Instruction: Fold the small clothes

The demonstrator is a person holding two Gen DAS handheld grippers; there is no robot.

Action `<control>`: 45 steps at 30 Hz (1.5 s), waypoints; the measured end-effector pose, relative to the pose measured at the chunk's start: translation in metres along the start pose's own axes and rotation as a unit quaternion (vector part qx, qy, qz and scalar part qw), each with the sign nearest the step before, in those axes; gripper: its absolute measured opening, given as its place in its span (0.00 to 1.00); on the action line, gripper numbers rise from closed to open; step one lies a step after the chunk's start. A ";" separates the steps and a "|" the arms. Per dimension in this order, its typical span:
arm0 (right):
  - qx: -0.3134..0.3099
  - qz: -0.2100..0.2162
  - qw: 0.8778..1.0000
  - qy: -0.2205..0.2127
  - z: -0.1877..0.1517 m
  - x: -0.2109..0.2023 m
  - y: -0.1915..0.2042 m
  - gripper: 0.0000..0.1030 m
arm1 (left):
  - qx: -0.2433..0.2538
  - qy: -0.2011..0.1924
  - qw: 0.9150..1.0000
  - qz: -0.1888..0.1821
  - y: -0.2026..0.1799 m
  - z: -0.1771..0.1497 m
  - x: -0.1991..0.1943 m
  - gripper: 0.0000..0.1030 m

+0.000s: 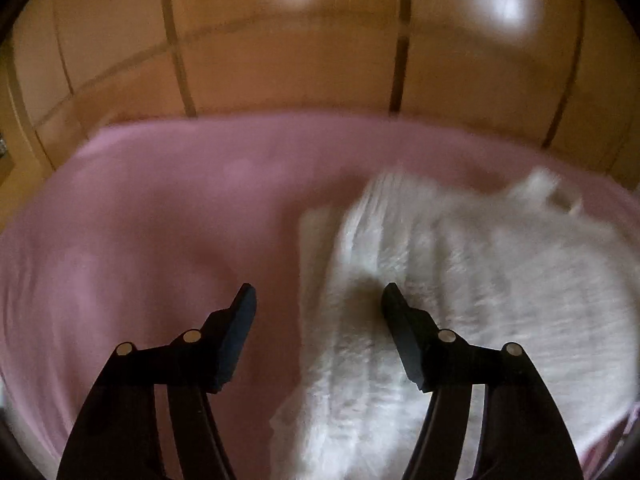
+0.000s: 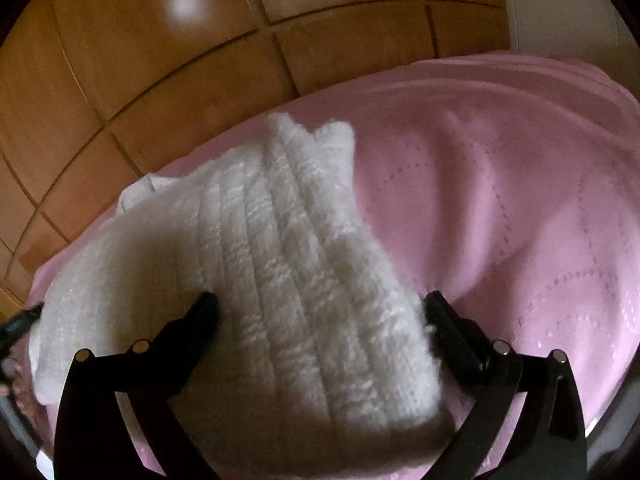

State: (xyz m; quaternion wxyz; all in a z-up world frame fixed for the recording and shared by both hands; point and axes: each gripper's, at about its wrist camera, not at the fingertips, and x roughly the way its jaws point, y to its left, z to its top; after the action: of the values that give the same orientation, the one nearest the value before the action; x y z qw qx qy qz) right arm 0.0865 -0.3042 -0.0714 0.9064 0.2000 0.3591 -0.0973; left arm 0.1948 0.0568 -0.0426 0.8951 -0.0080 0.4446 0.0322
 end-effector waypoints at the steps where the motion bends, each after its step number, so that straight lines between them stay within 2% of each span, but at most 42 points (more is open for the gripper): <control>1: 0.001 0.004 1.000 0.000 0.000 0.000 -0.001 0.98 | -0.003 -0.003 1.000 0.001 0.000 -0.002 0.002 0.63; 6: -0.004 0.007 1.000 0.000 -0.001 0.000 0.000 0.98 | -0.011 -0.044 0.999 -0.007 -0.001 -0.006 -0.032 0.64; 8: -0.006 0.009 1.000 0.001 0.000 0.001 -0.003 0.98 | -0.015 -0.061 0.998 -0.018 -0.001 -0.010 -0.048 0.73; 14: -0.004 0.008 1.000 0.006 0.001 0.000 -0.002 0.98 | -0.001 -0.096 0.994 -0.044 -0.013 -0.017 -0.080 0.73; 19: -0.002 0.009 1.000 0.014 0.002 -0.001 -0.003 0.98 | 0.010 -0.100 0.993 -0.054 -0.024 -0.033 -0.098 0.73; 30: 0.031 0.023 0.999 0.019 -0.003 -0.022 -0.025 0.98 | 0.034 -0.087 0.993 -0.073 -0.040 -0.052 -0.102 0.73; 33: 0.047 0.049 0.997 0.024 -0.006 -0.029 -0.033 0.98 | 0.040 -0.084 0.993 -0.075 -0.045 -0.056 -0.101 0.73; 35: 0.065 0.088 0.994 0.029 -0.008 -0.032 -0.038 0.97 | 0.046 -0.081 0.992 -0.080 -0.048 -0.058 -0.100 0.73; 38: 0.091 0.150 0.984 0.042 -0.010 -0.035 -0.045 0.89 | 0.056 -0.077 0.992 -0.079 -0.056 -0.061 -0.096 0.73; 41: 0.099 0.161 0.981 0.049 -0.012 -0.035 -0.048 0.78 | 0.063 -0.072 0.992 -0.080 -0.062 -0.063 -0.093 0.73; 45: 0.100 0.154 0.982 0.053 -0.016 -0.035 -0.056 0.64 | 0.076 -0.068 0.992 -0.080 -0.072 -0.065 -0.088 0.73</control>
State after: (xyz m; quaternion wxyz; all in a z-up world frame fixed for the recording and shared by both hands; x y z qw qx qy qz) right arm 0.0337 -0.3465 -0.0746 0.8657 0.3477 0.3597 0.0188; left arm 0.0951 -0.0219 -0.0130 0.9209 0.0262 0.3819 -0.0729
